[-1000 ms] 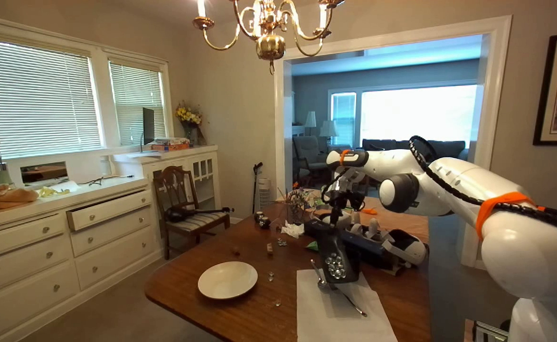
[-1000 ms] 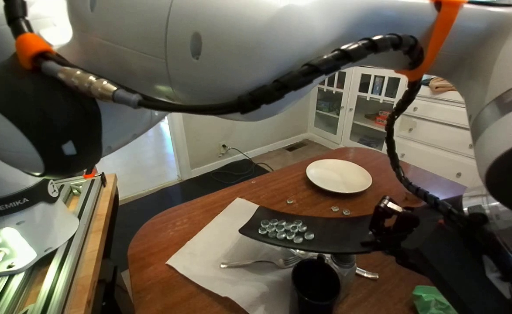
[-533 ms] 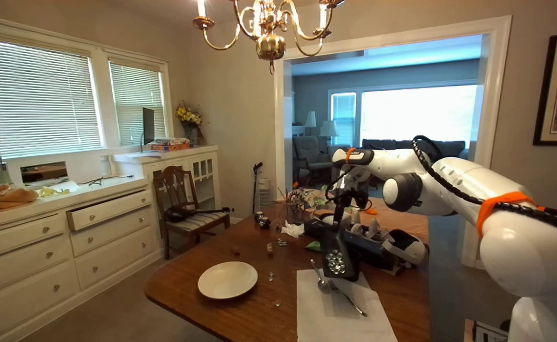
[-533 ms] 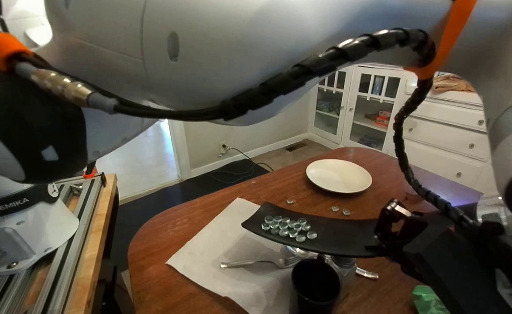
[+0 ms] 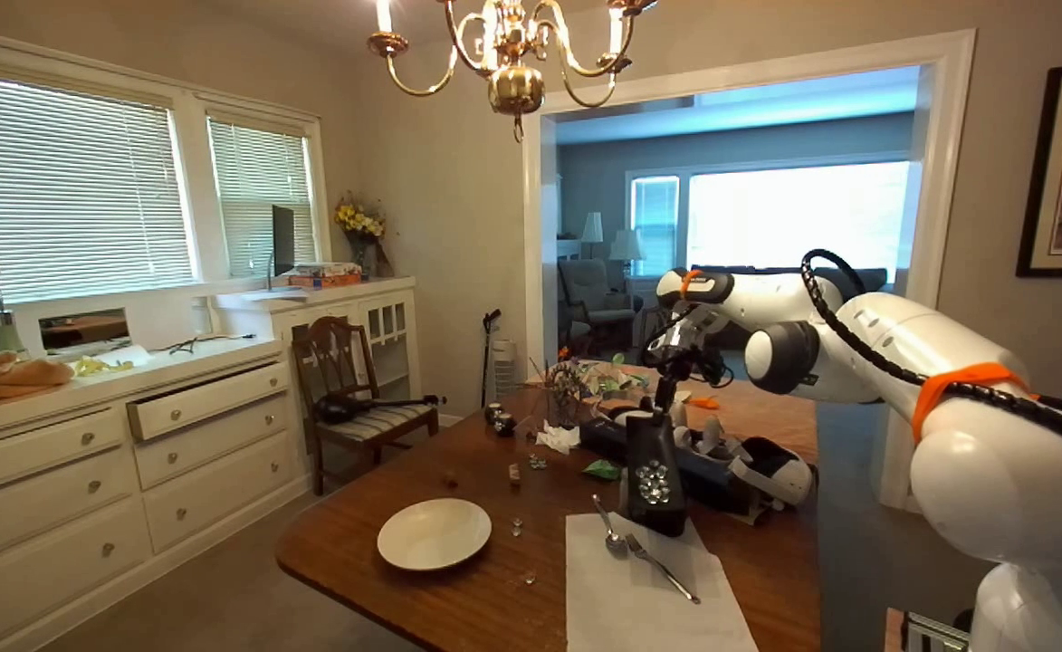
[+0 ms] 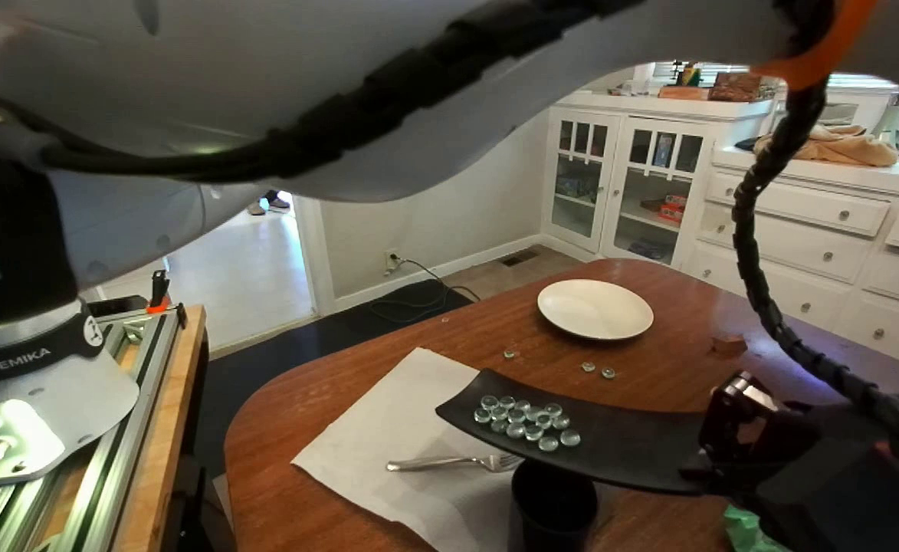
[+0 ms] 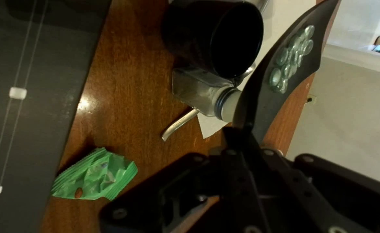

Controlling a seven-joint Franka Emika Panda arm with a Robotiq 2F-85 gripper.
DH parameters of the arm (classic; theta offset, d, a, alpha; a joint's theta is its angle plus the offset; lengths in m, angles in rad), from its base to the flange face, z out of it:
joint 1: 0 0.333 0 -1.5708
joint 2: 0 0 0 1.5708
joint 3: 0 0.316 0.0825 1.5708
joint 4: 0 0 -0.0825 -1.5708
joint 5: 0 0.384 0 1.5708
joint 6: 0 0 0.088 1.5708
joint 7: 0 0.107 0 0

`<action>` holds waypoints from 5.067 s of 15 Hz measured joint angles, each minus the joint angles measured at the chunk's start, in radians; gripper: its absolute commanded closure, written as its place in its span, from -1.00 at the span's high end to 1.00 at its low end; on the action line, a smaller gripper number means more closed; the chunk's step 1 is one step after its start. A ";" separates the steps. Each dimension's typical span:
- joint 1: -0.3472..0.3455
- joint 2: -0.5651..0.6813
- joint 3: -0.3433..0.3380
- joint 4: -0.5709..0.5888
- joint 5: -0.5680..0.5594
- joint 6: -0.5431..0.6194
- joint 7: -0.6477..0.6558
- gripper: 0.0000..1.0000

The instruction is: Put the glass marbles in the black mug cup

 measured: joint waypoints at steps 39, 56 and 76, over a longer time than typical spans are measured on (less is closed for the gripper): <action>-0.061 -0.054 0.020 -0.002 0.001 0.127 0.073 -0.96; -0.016 -0.061 0.026 -0.001 -0.021 0.076 -0.071 -0.96; 0.000 -0.087 -0.021 -0.004 -0.050 0.088 -0.122 -0.96</action>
